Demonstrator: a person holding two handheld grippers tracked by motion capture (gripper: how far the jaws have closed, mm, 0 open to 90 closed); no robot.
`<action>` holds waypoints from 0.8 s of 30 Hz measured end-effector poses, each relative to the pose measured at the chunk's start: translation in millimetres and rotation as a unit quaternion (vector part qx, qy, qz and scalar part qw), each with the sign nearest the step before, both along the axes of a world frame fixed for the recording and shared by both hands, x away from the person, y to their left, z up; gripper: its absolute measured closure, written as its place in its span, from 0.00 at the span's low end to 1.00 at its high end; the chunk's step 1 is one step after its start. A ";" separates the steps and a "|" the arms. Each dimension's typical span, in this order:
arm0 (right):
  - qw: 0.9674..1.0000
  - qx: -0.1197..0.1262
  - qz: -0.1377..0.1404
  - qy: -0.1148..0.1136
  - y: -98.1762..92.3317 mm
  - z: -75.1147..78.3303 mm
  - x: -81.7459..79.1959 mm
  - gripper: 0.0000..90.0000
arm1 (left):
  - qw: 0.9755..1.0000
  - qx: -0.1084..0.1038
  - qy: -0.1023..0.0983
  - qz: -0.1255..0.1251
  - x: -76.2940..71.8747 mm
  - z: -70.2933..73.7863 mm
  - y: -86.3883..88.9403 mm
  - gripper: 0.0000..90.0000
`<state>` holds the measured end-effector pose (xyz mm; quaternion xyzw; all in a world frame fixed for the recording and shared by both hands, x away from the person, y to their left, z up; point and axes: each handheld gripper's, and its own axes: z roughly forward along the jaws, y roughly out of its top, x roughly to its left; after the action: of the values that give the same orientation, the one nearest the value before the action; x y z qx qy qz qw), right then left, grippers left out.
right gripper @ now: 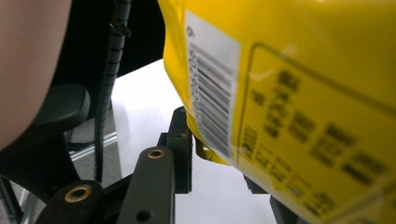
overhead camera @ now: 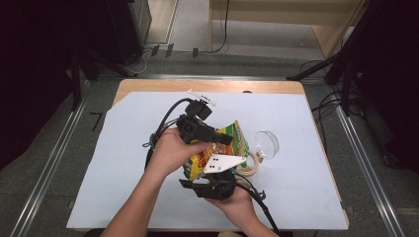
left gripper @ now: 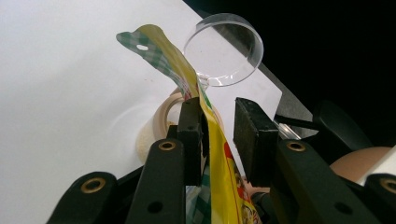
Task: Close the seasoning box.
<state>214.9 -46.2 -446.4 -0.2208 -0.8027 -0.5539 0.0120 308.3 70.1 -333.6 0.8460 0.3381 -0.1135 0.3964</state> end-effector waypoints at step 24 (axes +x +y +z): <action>1.000 -0.001 0.007 0.003 0.2 2.8 -1.2 0.73 | 1.000 -0.001 -0.006 0.006 1.7 -0.8 0.1 0.81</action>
<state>213.7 -45.9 -443.6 -0.2164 -0.8046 -0.5527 0.0183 310.1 70.2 -334.4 0.8443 0.3402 -0.1064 0.4002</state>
